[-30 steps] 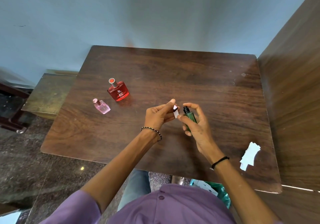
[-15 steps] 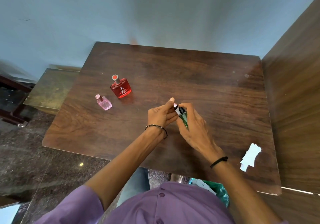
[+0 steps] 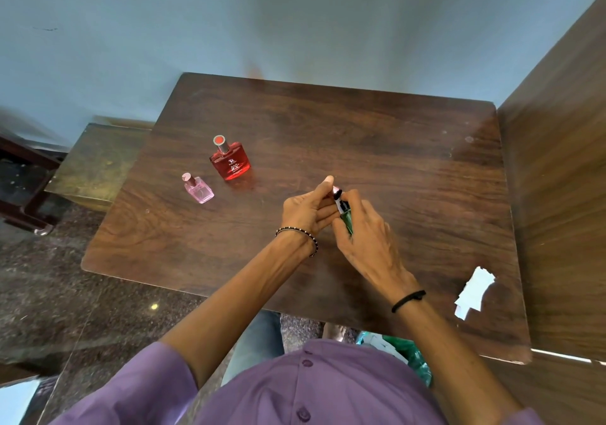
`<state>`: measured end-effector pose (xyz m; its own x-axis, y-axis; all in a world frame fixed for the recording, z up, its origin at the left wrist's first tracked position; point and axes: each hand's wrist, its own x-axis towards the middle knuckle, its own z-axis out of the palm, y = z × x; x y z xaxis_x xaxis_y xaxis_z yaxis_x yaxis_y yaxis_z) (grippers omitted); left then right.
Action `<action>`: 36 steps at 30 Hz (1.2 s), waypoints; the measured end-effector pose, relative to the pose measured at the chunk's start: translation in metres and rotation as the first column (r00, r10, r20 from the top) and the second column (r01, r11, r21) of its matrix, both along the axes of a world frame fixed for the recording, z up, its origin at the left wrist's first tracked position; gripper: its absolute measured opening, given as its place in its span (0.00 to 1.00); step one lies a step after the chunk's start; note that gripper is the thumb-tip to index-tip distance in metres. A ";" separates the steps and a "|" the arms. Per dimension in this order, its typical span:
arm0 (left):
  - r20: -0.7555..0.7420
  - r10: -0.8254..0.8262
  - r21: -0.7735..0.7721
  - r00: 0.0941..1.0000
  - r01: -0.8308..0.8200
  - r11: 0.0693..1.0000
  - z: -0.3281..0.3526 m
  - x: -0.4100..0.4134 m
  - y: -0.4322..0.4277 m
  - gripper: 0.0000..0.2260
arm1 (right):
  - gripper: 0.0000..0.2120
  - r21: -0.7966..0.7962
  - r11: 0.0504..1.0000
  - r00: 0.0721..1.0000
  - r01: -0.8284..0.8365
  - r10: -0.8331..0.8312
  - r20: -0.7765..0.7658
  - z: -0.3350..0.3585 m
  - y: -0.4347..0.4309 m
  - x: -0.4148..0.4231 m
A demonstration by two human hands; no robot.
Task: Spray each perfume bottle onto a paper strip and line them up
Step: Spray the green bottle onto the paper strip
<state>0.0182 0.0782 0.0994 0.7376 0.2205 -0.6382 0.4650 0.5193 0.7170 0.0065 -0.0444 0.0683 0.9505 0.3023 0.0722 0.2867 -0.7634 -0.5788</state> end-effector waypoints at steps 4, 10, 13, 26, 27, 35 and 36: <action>0.014 0.007 -0.013 1.000 -0.007 1.000 0.001 0.000 0.002 0.10 | 0.14 0.125 0.992 0.999 0.034 -0.032 -0.022 -0.001 -0.002 -0.003; 0.058 -0.010 -0.034 0.998 0.012 0.999 0.004 -0.004 0.002 0.12 | 0.18 0.212 0.976 0.998 0.054 -0.046 -0.043 0.001 -0.011 -0.003; 0.074 -0.033 0.005 0.997 0.033 0.999 0.005 -0.005 0.002 0.14 | 0.19 0.228 0.973 0.999 0.038 -0.033 -0.027 0.004 -0.015 -0.003; 0.080 -0.039 0.047 0.996 0.035 0.998 0.009 -0.008 0.004 0.12 | 0.19 0.274 0.962 1.000 -0.002 -0.004 0.019 0.007 -0.011 0.000; 0.071 -0.033 0.036 0.997 0.030 0.999 0.009 -0.008 0.004 0.11 | 0.19 0.272 0.962 1.000 -0.003 -0.003 0.024 0.006 -0.010 -0.001; 0.027 -0.029 0.000 0.999 0.029 1.000 0.010 -0.007 -0.001 0.11 | 0.16 0.215 0.977 0.999 0.011 -0.017 0.028 0.000 -0.008 -0.001; 0.024 -0.029 -0.008 0.999 0.029 1.000 0.011 -0.007 -0.002 0.11 | 0.15 0.209 0.978 0.999 0.018 -0.025 0.031 -0.001 -0.008 -0.001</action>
